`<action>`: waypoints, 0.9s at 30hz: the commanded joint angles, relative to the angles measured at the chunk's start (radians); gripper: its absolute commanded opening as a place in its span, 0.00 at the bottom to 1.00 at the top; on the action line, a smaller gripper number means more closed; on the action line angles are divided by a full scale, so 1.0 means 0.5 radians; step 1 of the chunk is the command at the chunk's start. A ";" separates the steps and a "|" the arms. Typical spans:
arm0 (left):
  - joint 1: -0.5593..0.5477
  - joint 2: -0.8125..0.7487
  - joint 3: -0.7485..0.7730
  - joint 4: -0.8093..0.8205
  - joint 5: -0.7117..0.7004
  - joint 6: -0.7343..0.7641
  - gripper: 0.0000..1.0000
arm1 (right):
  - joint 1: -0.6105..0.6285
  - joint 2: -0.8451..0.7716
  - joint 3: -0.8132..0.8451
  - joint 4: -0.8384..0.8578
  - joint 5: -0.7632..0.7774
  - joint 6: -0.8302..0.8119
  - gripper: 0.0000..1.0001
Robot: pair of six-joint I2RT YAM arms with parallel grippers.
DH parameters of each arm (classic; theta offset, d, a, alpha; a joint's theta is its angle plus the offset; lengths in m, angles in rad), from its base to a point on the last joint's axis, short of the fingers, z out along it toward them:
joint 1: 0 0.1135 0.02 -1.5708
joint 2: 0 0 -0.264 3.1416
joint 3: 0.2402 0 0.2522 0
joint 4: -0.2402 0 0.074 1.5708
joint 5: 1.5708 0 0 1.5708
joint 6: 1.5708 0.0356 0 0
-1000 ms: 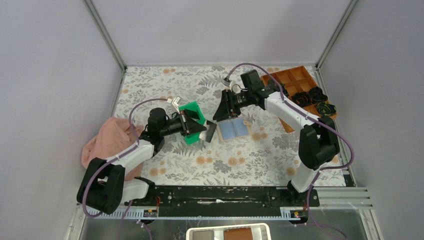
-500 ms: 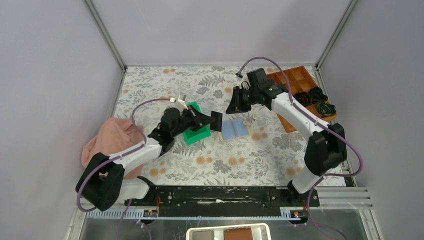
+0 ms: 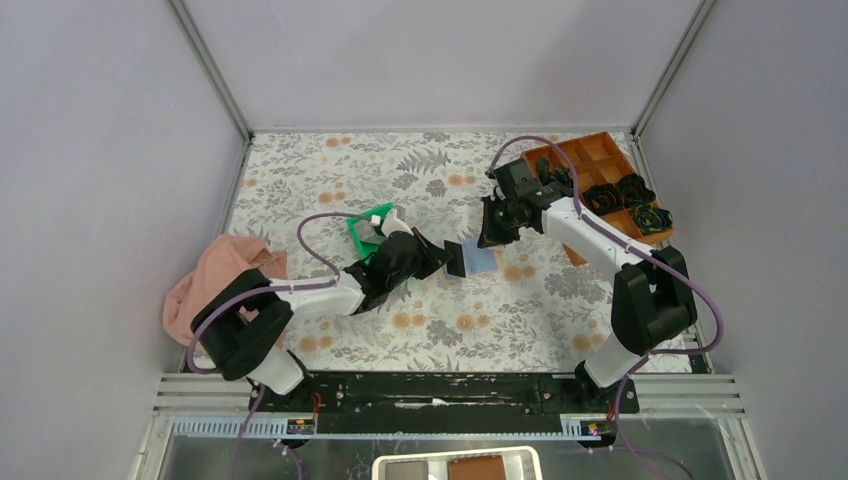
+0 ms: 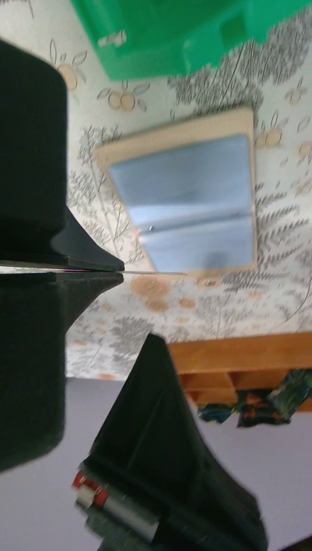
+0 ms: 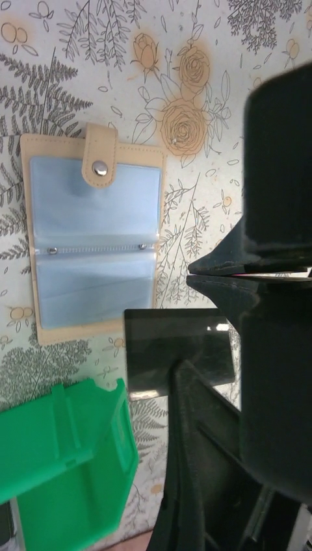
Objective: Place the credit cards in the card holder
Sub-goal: Insert the credit card into the card holder.
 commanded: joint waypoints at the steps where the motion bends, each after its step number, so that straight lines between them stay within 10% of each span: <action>1: -0.016 0.114 0.052 0.090 -0.257 -0.035 0.00 | -0.009 0.029 -0.019 0.026 0.108 -0.036 0.00; 27: -0.025 0.561 0.183 0.443 -0.229 -0.159 0.00 | -0.064 0.396 -0.005 0.098 0.184 -0.119 0.00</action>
